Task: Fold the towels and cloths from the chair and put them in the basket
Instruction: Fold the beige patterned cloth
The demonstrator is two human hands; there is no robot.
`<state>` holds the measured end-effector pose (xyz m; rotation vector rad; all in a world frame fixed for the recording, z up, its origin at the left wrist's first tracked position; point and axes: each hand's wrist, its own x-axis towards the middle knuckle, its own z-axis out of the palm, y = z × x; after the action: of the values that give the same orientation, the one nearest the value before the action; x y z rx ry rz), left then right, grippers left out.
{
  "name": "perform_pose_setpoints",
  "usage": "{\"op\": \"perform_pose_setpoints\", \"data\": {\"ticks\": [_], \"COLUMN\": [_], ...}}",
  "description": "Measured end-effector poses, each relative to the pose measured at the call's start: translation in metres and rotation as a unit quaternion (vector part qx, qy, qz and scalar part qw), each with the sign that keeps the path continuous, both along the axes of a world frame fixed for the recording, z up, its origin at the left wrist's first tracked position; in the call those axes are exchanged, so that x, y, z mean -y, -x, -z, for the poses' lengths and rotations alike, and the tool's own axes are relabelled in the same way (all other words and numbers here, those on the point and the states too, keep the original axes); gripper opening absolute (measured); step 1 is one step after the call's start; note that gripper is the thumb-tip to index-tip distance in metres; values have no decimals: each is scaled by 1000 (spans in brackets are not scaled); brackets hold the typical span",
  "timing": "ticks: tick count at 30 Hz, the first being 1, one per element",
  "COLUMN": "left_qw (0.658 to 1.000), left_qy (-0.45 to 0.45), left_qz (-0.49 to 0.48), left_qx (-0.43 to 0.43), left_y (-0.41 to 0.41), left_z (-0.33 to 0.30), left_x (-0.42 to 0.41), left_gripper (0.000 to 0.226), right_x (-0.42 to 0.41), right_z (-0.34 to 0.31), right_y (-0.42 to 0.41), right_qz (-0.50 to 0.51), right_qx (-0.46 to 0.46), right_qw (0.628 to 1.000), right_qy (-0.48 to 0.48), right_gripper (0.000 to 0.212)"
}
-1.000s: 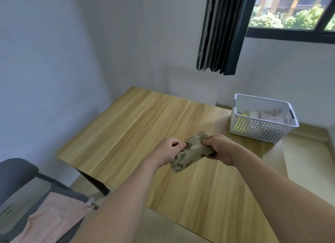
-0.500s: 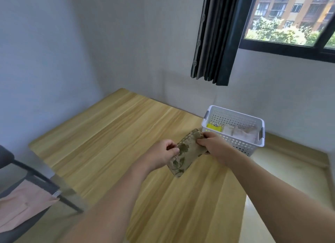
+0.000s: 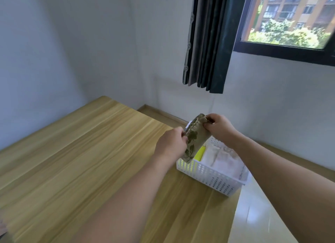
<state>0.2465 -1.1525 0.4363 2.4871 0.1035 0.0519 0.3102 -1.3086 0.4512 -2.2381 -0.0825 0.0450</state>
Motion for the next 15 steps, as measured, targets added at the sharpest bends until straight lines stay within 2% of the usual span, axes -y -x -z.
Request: {"op": "perform_pose_setpoints", "data": {"ticks": [3, 6, 11, 15], "left_qw": [998, 988, 946, 915], "left_qy": [-38, -72, -143, -207], "left_qz": [-33, -56, -103, -72], "left_qx": [-34, -128, -271, -338], "left_y": [-61, -107, -150, -166], "left_z": [30, 77, 137, 166], "left_x": [34, 59, 75, 79], "left_gripper": [8, 10, 28, 31], "right_x": [19, 33, 35, 28], "right_z": [38, 89, 173, 220], "right_y": [-66, -109, -145, -160], "right_qz": [-17, -44, -101, -140], "right_qx": [5, -26, -91, -124], "right_qw": [998, 991, 975, 963], "right_qy": [67, 120, 176, 192], "right_gripper": [24, 21, 20, 18]}}
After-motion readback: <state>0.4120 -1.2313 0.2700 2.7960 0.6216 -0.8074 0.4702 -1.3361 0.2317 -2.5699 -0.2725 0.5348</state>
